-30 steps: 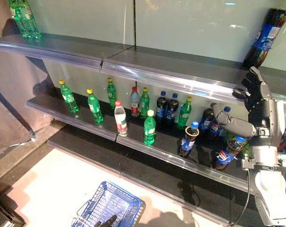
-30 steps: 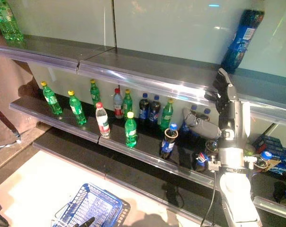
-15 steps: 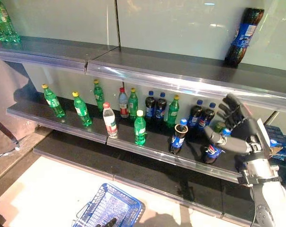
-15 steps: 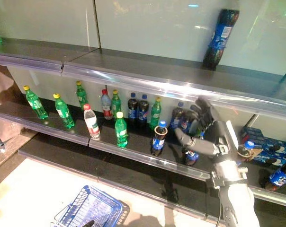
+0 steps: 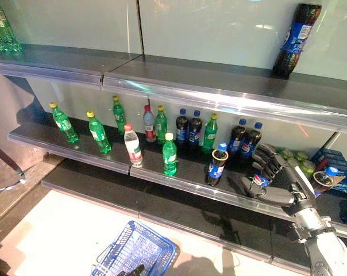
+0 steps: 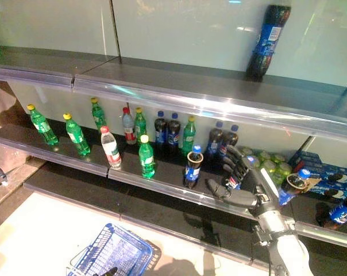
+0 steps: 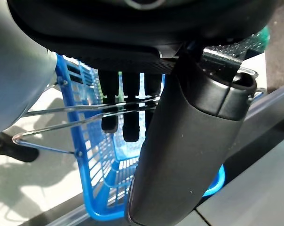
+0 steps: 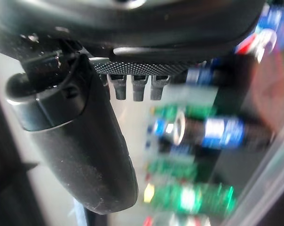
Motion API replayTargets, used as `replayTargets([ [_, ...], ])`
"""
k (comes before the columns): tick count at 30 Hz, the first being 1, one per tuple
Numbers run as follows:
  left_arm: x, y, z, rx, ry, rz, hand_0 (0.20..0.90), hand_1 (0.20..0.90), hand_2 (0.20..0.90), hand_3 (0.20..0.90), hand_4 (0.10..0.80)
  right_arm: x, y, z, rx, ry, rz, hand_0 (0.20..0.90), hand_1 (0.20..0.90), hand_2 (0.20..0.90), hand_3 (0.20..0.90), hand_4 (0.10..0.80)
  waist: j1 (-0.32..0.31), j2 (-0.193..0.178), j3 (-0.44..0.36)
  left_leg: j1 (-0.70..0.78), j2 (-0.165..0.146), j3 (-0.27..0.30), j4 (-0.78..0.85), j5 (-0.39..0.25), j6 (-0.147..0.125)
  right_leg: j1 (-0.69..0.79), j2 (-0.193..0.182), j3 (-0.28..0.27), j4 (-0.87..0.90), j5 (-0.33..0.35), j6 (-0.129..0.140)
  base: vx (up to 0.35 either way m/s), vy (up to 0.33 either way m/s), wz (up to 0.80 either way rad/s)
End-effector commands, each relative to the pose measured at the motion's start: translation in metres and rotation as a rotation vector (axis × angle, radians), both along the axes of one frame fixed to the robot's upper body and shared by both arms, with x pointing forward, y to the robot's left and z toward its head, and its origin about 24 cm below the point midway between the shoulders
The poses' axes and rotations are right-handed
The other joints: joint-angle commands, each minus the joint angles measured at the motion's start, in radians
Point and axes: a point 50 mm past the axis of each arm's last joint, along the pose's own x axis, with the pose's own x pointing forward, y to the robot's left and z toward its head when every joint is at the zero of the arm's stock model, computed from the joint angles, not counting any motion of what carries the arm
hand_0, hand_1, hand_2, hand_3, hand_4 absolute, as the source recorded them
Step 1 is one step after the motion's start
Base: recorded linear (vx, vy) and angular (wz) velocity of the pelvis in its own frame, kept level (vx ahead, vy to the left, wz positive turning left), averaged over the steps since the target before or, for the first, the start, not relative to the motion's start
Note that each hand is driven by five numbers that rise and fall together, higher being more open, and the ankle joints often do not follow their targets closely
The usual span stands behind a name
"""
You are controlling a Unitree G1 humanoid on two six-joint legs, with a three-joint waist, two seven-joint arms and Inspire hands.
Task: Pick up the drink and place into the basket.
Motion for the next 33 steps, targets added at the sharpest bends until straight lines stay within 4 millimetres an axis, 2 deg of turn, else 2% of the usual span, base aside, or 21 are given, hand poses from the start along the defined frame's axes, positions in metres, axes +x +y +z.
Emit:
replayTargets([
  [1,0.038,0.013,0.011,0.067,-0.165,-0.051,0.300,0.300,0.300,0.200,0.100,0.016,-0.014,0.051,-0.064,-0.336,-0.194,0.900,0.900,0.900,0.900,0.800,0.021,-0.023,0.016,0.057,-0.012,0.092,0.005,-0.103,0.030,-0.026,0.025,0.011,0.015,0.014,0.013,0.000,0.000,0.00],
  [3,0.037,0.012,0.010,0.066,-0.163,-0.046,0.300,0.300,0.300,0.200,0.100,0.014,-0.017,0.051,-0.072,-0.345,-0.256,0.900,0.900,0.900,0.900,0.800,0.019,-0.020,0.019,0.059,-0.012,0.092,0.005,-0.104,0.032,-0.025,0.027,0.014,0.014,0.015,0.013,0.007,-0.003,-0.02],
  [17,0.031,0.009,0.009,0.067,-0.142,-0.058,0.300,0.300,0.300,0.200,0.100,0.009,-0.023,0.044,-0.064,-0.327,-0.397,0.900,0.900,0.900,0.900,0.800,0.019,-0.013,0.027,0.062,-0.011,0.091,0.005,-0.108,0.036,-0.024,0.027,0.015,0.015,0.012,0.013,0.010,-0.005,-0.01],
  [25,0.028,0.006,0.009,0.075,-0.139,-0.091,0.300,0.300,0.300,0.200,0.100,0.012,-0.007,0.036,-0.016,-0.306,-0.373,0.900,0.900,0.900,0.900,0.800,0.026,-0.008,0.047,0.062,-0.018,0.089,0.009,-0.108,0.043,-0.029,0.026,0.016,0.023,0.008,0.012,0.052,-0.013,-0.01],
  [29,0.032,0.002,0.011,0.071,-0.171,-0.125,0.300,0.300,0.300,0.200,0.100,0.016,-0.005,0.030,0.020,-0.300,-0.428,0.900,0.900,0.900,0.900,0.800,0.033,-0.005,0.075,0.047,-0.024,0.090,0.030,-0.114,0.051,-0.045,0.027,0.022,0.043,0.002,0.008,0.020,-0.008,-0.01],
  [33,0.058,0.000,0.018,0.071,-0.236,-0.130,0.300,0.300,0.300,0.200,0.100,0.032,0.004,0.036,0.070,-0.363,-0.435,0.900,0.900,0.900,0.900,0.800,0.049,0.008,0.144,-0.031,-0.033,0.068,0.092,-0.121,0.059,-0.113,0.026,0.023,0.092,-0.006,-0.002,-0.122,-0.015,-0.04],
])
